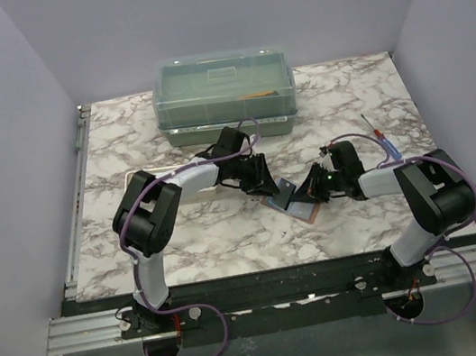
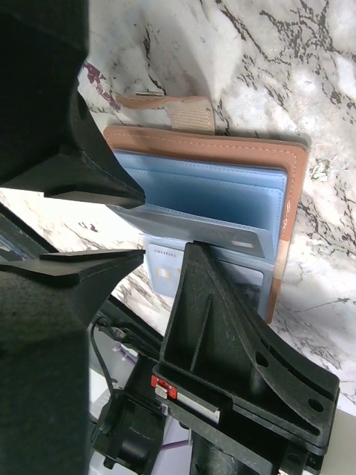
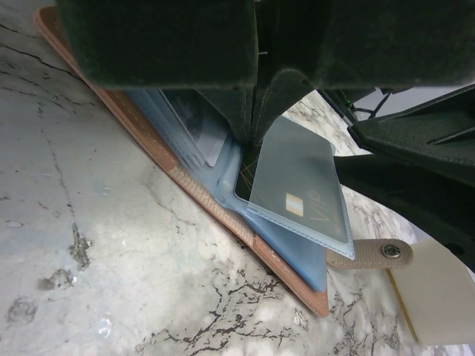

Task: Put the credit cards into the card holder
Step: Insert the credit card into the card holder.

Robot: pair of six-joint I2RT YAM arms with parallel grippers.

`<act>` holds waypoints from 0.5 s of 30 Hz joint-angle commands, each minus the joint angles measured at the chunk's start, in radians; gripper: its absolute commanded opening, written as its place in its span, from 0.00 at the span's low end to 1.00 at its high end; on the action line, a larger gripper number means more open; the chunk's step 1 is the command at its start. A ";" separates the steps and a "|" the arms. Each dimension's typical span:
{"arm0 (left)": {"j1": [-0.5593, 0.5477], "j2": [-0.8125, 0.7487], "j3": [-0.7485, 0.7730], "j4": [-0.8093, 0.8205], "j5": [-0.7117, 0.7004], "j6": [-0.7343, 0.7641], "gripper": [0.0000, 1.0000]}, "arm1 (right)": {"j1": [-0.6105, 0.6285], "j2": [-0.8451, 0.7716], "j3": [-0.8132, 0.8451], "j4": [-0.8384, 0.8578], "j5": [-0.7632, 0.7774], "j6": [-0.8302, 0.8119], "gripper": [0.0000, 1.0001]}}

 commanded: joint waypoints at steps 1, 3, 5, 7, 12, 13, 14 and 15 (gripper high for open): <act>-0.022 -0.001 0.021 0.013 -0.004 -0.002 0.37 | 0.008 0.038 -0.006 -0.026 0.076 -0.017 0.00; -0.020 -0.018 0.013 0.013 -0.030 0.006 0.40 | 0.008 0.040 -0.009 -0.022 0.075 -0.017 0.00; -0.021 -0.036 0.004 0.010 -0.065 0.009 0.42 | 0.008 0.039 -0.012 -0.020 0.076 -0.015 0.00; -0.019 -0.058 -0.001 0.009 -0.099 0.011 0.44 | 0.008 0.038 -0.015 -0.017 0.076 -0.016 0.00; -0.016 -0.070 -0.007 0.007 -0.150 0.005 0.46 | 0.008 0.039 -0.019 -0.010 0.075 -0.016 0.00; -0.015 -0.066 -0.009 0.007 -0.158 0.000 0.46 | 0.008 0.042 -0.020 -0.007 0.074 -0.015 0.00; -0.016 -0.061 -0.011 0.008 -0.161 -0.008 0.46 | 0.008 0.043 -0.021 -0.005 0.073 -0.014 0.00; -0.016 -0.053 -0.011 0.009 -0.153 -0.013 0.46 | 0.007 0.044 -0.023 -0.002 0.071 -0.013 0.00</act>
